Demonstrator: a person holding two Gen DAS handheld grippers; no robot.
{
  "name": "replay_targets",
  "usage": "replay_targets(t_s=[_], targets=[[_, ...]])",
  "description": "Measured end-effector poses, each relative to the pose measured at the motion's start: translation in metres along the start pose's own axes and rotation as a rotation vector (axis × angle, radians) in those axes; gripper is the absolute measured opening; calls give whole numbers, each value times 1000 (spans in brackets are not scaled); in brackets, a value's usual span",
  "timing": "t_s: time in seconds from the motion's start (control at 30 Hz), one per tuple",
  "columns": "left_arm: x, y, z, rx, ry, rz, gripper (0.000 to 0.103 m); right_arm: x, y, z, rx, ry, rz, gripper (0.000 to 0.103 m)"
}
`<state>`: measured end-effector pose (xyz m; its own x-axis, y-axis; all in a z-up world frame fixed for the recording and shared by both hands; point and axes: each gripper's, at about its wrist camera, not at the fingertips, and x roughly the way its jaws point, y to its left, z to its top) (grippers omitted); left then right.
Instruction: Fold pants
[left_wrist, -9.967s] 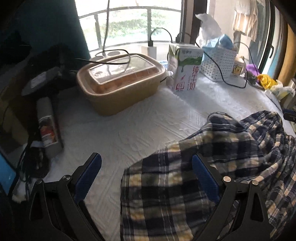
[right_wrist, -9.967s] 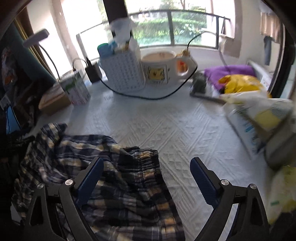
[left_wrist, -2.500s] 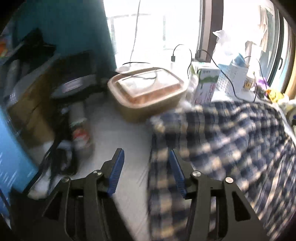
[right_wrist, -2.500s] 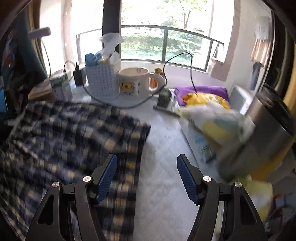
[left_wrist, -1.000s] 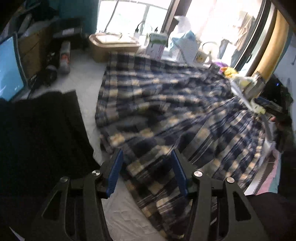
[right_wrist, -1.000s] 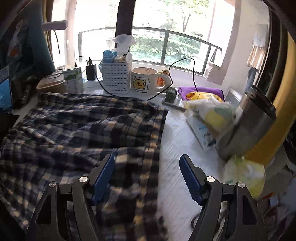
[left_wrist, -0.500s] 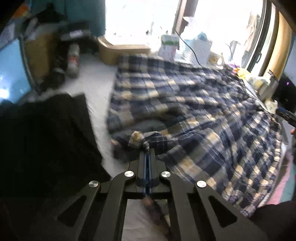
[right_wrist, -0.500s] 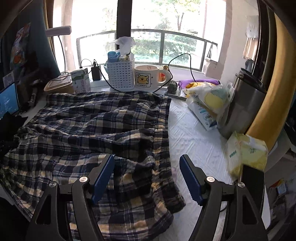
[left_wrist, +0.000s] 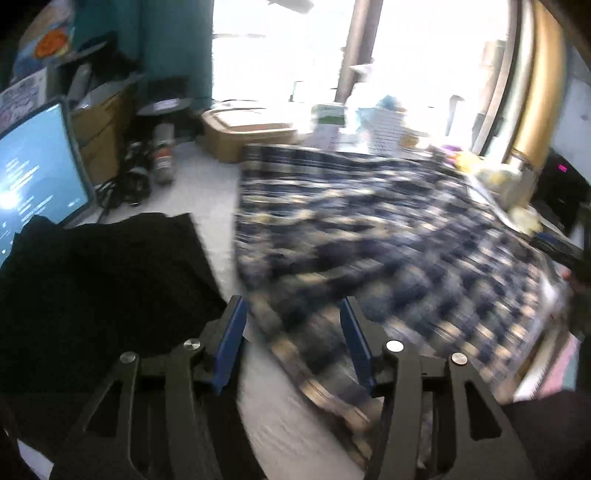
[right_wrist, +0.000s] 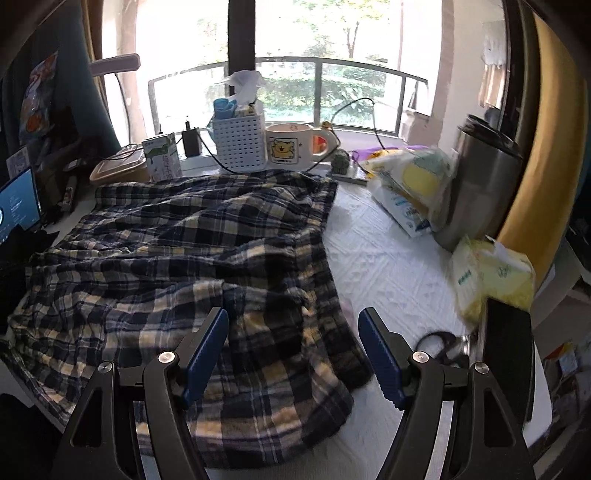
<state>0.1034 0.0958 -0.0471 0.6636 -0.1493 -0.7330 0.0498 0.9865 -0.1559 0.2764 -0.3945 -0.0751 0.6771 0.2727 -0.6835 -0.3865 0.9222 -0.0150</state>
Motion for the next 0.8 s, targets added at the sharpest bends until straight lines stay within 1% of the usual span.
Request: replay_targets(t_s=[0.07,0.2,0.3,0.37,0.43,0.5,0.6,0.67,0.7,0.8], targets=[[-12,-14,-10,27,5,-61,53,-5,-2,-5,14,-7,-10,75],[-20,-41,-30,79,33,-150,53,-17,-3,-14,25,-23,-21,75],[-19,-55,-43,90,62,-201,53,-26,-1,-20,25,-34,-23,75],[-19,-65,-52,118,74,-218,53,-33,-2,-27,30,-45,-27,76],[-18,-72,-59,149,81,-236,53,-40,-5,-32,38,-51,-29,81],[-17,-77,-67,178,93,-236,53,-44,-9,-37,45,-53,-38,86],[-6,-80,-78,210,143,-215,57,-48,-16,-48,46,-44,-60,86],[1,-83,-85,234,169,-199,57,-45,-19,-57,12,-30,-123,86],[0,-85,-88,248,162,-190,57,-43,-20,-61,-5,-24,-150,86],[-2,-92,-96,307,134,-150,57,-36,-24,-73,-29,3,-179,86]])
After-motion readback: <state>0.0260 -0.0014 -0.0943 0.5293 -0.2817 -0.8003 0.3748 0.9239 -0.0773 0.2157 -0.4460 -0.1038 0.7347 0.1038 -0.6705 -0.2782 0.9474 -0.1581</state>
